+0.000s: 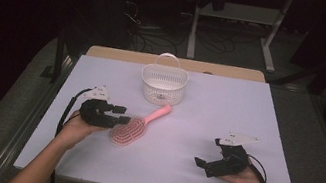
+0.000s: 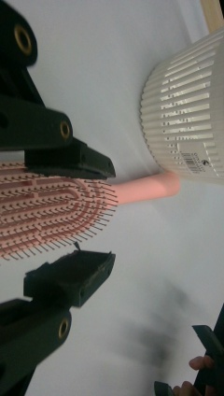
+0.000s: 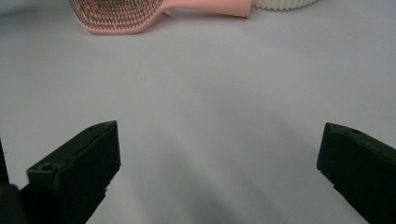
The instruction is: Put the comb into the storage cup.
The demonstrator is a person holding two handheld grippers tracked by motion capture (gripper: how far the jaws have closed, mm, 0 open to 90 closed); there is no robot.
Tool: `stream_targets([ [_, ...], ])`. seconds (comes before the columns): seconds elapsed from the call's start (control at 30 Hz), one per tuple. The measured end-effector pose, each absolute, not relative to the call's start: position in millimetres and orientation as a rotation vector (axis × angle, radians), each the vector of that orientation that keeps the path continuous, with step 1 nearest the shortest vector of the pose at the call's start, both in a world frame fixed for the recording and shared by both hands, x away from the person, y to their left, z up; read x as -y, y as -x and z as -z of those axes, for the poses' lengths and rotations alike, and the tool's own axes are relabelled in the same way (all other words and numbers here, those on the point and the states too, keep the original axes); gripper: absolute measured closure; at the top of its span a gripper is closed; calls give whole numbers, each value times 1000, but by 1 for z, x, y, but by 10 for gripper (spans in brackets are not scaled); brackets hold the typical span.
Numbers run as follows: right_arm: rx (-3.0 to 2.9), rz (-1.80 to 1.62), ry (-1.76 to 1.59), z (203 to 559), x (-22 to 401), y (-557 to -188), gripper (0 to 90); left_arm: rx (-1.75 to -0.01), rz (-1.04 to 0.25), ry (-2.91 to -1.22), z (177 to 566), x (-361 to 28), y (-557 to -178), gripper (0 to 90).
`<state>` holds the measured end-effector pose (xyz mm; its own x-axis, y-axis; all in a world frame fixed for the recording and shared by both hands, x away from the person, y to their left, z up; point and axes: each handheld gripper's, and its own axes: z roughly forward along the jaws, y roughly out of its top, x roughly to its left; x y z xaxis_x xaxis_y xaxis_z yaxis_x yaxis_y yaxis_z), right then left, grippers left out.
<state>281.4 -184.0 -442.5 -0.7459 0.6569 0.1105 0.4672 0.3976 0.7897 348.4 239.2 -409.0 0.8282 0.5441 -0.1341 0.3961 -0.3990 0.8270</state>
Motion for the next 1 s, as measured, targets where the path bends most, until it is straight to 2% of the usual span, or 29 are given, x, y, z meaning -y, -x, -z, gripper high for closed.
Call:
stream_targets([
  [0.1,-2435,-1272,-998,442,184,-281,0,-700,-195,-2033,408,-237,-352,641],
  [0.13,-2435,-1272,-998,442,184,-281,0,-700,-193,-2035,408,-236,-353,641],
  [0.2,-2439,-1271,-992,443,184,-282,0,-703,-188,-2033,407,-235,-356,723],
  [0.3,-2439,-1272,-993,443,184,-282,0,-714,-178,-2027,407,-233,-359,777],
  [0.33,-2439,-1270,-996,443,184,-282,0,-721,-182,-2036,406,-232,-360,831],
  [0.37,-2439,-1270,-996,443,184,-282,0,-725,-185,-2034,406,-230,-361,831],
  [0.43,-2441,-1266,-998,443,184,-282,0,-727,-186,-2032,405,-228,-364,885],
  [1.0,-2447,-1269,-995,443,183,-282,0,-728,-186,-2083,409,-209,-385,900],
])
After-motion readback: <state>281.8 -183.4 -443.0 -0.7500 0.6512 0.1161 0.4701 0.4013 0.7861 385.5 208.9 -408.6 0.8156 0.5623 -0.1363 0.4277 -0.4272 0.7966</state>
